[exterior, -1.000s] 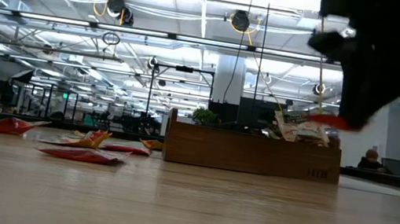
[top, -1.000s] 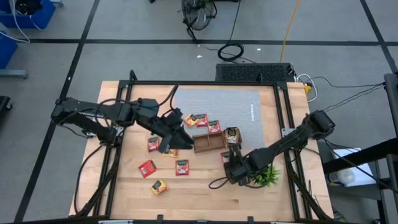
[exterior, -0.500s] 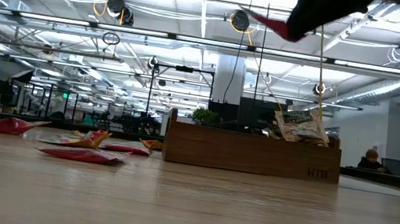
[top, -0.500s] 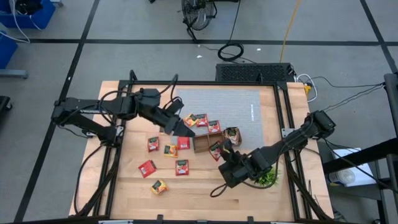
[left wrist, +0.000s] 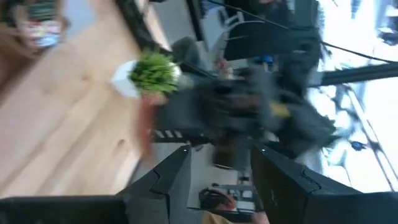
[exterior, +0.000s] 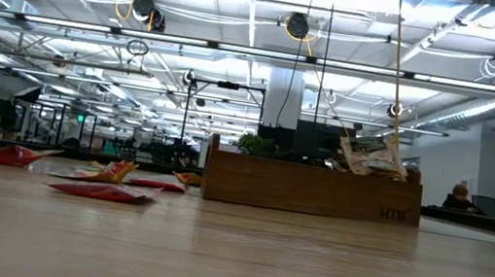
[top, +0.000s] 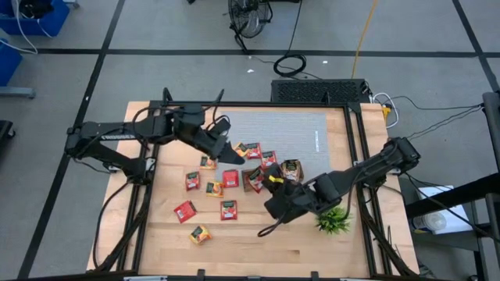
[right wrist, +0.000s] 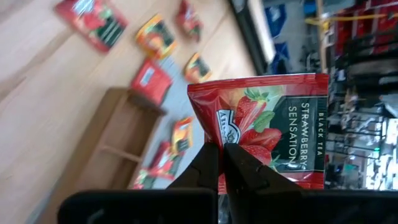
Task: Pick & Place Tea
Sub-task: Put the red tea bag into the middle section of the wooden organizer
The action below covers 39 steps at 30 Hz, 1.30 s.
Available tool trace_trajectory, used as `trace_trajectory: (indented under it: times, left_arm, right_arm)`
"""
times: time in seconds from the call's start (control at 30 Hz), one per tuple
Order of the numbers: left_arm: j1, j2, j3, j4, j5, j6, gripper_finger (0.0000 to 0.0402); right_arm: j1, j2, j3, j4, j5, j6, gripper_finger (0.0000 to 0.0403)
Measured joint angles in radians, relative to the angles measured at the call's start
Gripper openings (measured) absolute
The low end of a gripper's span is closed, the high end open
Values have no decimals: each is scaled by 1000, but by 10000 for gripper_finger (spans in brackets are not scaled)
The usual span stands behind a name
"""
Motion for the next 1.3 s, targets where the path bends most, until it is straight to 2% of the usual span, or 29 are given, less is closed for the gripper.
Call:
trace_trajectory:
  times: [0.17, 0.6, 0.9, 1.1, 1.2, 1.3]
  left_arm:
    - [28, 1, 0, -75, -2, 32, 170]
    - [21, 10, 0, -114, -10, 57, 170]
    - [-14, 18, 0, -286, -51, 72, 170]
    - [-28, 18, 0, -304, -119, 91, 170]
    - [-29, 18, 0, -305, -117, 90, 152]
    - [-31, 18, 0, -304, -115, 90, 105]
  right_arm:
    - [-17, 2, 54, 42, -2, -102, 0]
    - [-109, 42, 56, 167, -55, -309, 0]
    - [-112, 69, 56, 185, -65, -286, 0]
    - [-112, 71, 56, 212, -82, -301, 0]
    - [-112, 71, 56, 219, -81, -305, 0]
    - [-111, 71, 56, 218, -81, -310, 0]
